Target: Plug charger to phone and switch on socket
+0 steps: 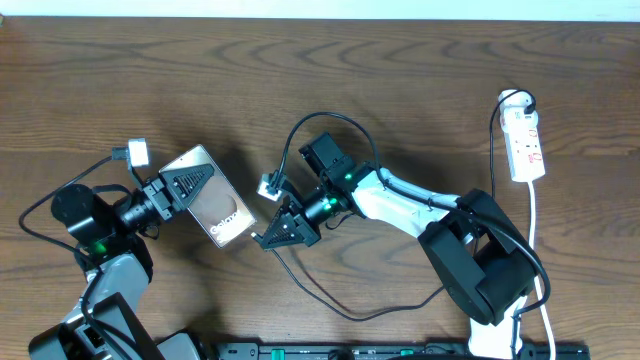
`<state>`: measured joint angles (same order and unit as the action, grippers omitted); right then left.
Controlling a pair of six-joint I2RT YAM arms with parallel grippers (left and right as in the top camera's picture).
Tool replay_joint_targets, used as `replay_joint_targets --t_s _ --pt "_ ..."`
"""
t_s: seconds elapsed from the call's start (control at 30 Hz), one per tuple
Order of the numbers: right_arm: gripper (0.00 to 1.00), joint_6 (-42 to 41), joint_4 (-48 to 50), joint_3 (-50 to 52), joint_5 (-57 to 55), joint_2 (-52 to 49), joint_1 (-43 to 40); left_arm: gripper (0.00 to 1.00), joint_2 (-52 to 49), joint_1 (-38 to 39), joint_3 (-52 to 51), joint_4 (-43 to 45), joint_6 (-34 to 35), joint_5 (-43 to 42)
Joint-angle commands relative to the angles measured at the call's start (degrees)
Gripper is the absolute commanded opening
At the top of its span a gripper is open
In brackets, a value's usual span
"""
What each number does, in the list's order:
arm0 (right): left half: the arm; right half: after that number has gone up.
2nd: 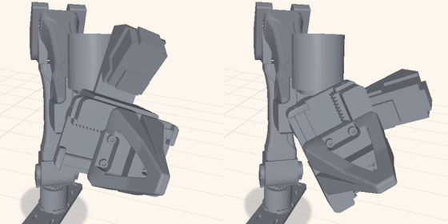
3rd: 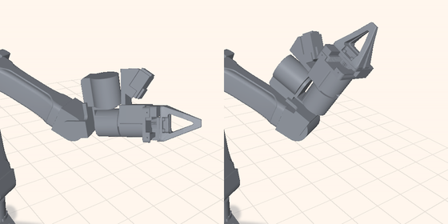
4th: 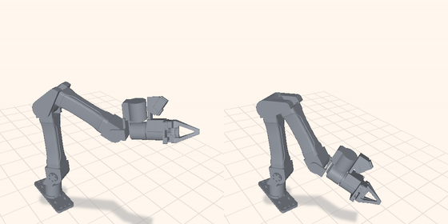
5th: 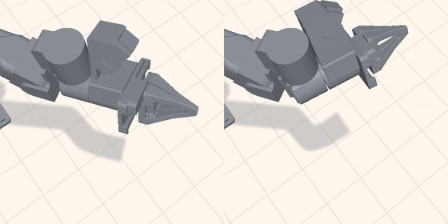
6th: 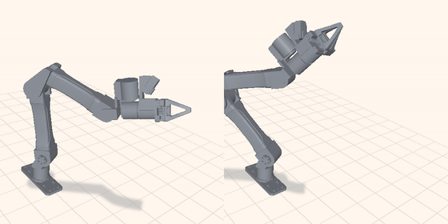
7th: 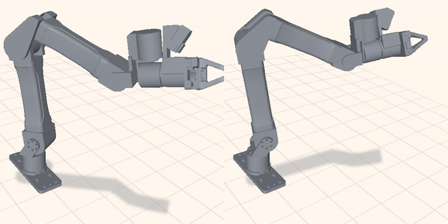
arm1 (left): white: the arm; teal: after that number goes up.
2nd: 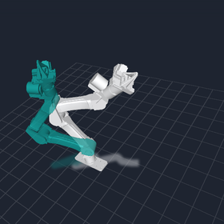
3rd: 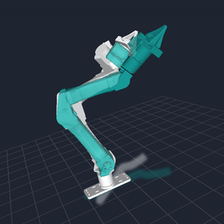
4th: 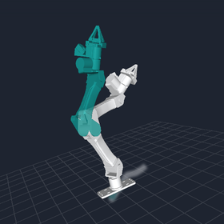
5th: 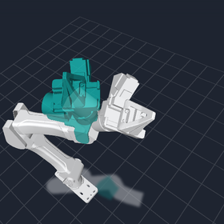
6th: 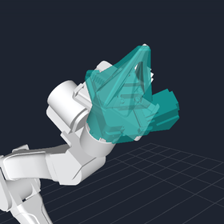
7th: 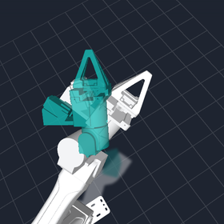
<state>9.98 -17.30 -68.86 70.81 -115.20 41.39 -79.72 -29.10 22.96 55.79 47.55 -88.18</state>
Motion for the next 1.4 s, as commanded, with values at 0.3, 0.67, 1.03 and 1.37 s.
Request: replay_joint_targets --t_s 0.3,0.67,1.03,1.37 --pt "0.01 1.25 1.88 0.24 16.57 1.29 0.31 0.07 0.37 -0.24 0.52 0.90 2.62 3.41" --pt "0.01 -3.08 9.86 0.26 17.09 -1.68 0.22 0.07 0.37 -0.17 1.05 20.52 20.22 3.50" --pt "0.01 -6.32 16.15 0.24 16.90 -1.97 0.17 0.07 0.37 0.72 1.05 20.39 21.81 2.27" --pt "0.01 -6.75 16.50 0.24 14.95 -1.99 -0.11 0.07 0.37 2.36 1.05 20.39 21.79 2.27"
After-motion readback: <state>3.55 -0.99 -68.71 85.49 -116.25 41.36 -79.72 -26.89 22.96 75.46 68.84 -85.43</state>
